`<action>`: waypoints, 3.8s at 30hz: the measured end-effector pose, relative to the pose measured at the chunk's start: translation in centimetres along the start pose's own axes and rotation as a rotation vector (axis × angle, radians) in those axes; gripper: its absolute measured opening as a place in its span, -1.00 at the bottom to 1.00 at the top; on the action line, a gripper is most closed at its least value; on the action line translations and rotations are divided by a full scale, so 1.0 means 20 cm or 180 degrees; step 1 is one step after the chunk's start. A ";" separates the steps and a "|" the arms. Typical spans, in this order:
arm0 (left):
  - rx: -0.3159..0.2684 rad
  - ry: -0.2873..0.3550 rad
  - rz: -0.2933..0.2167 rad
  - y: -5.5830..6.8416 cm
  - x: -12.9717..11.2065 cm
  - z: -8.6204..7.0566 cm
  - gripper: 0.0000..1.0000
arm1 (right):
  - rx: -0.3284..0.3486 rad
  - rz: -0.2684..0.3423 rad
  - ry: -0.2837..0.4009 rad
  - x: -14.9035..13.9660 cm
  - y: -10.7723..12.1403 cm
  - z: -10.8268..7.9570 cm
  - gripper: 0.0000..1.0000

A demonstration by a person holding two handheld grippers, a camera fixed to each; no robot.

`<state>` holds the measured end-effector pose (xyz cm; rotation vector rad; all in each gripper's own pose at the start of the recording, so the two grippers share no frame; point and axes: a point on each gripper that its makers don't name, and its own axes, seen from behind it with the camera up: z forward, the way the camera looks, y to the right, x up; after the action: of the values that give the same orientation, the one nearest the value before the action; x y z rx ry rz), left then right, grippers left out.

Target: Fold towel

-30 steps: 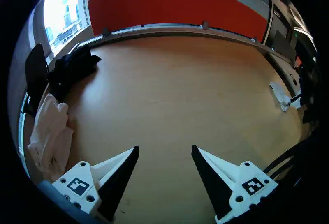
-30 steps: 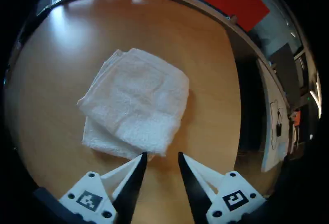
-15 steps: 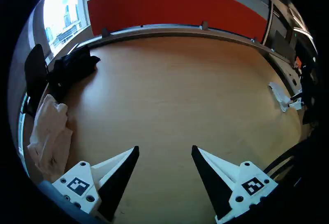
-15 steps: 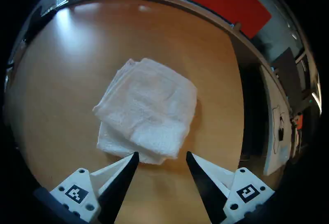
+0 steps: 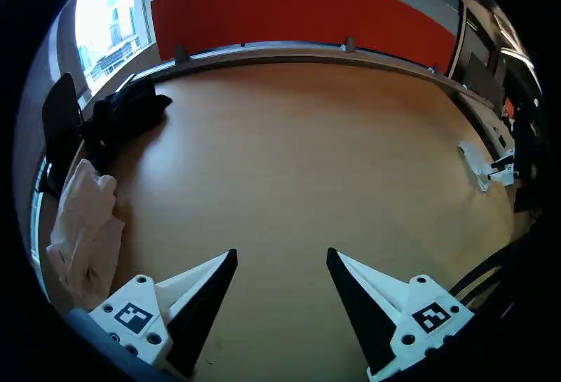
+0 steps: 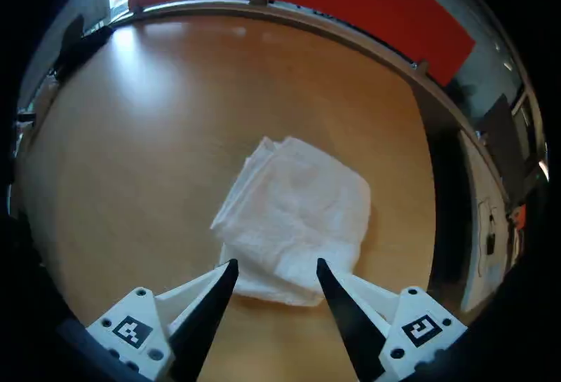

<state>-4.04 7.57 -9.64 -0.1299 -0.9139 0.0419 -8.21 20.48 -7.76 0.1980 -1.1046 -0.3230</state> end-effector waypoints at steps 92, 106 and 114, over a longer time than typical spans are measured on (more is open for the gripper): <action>0.0047 0.0009 -0.0017 -0.05 -0.02 -0.02 0.89 | 0.0258 -0.0120 -0.0003 0.08 -0.24 0.12 -0.88; 0.0046 0.0028 -0.0006 -0.05 -0.01 -0.02 0.89 | 0.0337 -0.0149 0.0037 0.08 -0.24 0.05 -0.89; 0.0041 0.0028 0.0004 -0.05 -0.01 -0.02 0.89 | 0.0319 -0.0166 -0.0022 0.05 -0.23 0.05 -0.82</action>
<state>-3.80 6.51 -9.87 -0.1186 -0.9047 0.0483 -9.40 15.78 -8.03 0.3154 -1.1247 -0.3153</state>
